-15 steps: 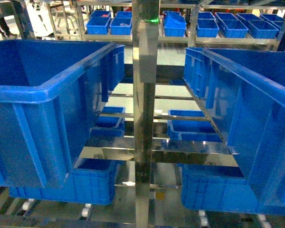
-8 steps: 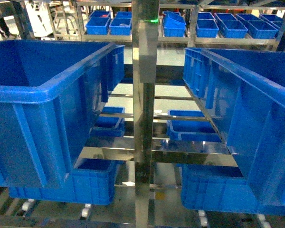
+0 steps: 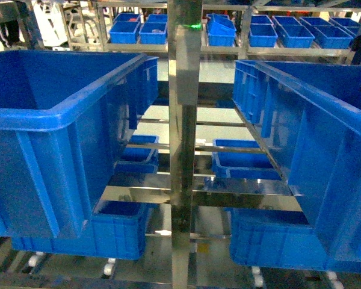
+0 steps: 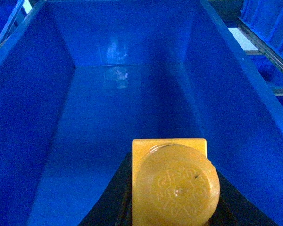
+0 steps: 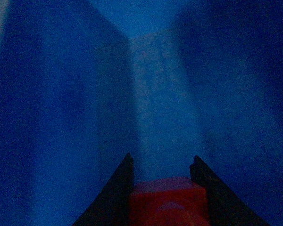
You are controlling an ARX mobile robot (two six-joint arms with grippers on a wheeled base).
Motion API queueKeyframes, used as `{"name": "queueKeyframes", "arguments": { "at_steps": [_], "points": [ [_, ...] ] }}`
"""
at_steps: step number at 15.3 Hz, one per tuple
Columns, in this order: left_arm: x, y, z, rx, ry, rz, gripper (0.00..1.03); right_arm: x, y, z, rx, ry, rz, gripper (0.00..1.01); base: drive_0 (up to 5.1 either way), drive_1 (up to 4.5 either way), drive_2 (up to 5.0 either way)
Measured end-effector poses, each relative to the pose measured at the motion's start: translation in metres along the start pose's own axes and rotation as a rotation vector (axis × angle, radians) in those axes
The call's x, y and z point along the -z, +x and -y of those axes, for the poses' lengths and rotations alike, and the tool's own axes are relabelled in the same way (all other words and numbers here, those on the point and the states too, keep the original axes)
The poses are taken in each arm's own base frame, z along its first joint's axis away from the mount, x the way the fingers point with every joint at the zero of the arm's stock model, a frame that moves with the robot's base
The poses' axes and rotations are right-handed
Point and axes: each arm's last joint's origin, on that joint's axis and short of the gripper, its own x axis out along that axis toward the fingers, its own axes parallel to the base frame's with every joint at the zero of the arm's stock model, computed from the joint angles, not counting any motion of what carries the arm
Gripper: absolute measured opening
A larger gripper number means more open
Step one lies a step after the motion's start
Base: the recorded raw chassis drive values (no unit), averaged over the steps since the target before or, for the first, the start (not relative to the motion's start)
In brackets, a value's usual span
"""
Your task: Sort and place red and yellow blocks in left bins
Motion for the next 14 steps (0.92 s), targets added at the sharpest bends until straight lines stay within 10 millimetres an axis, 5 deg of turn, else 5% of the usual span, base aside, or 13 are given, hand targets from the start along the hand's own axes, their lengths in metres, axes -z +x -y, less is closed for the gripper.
{"name": "queueKeyframes", "arguments": {
  "at_steps": [5, 10, 12, 14],
  "points": [
    [0.000, 0.000, 0.001, 0.002, 0.001, 0.000, 0.27, -0.037, 0.079, 0.008, 0.063, -0.019, -0.072, 0.29, 0.0, 0.00, 0.0],
    [0.000, 0.000, 0.001, 0.002, 0.001, -0.001, 0.27, -0.037, 0.090, 0.010, 0.029, -0.009, -0.086, 0.31, 0.0, 0.00, 0.0],
    [0.000, 0.000, 0.001, 0.002, 0.001, -0.001, 0.27, -0.027, 0.090, 0.012, 0.025, 0.013, -0.088, 0.52, 0.0, 0.00, 0.0],
    [0.000, 0.000, 0.000, 0.001, 0.001, -0.001, 0.27, -0.028, 0.061, 0.006, -0.004, 0.030, -0.049, 0.77, 0.0, 0.00, 0.0]
  ]
}}
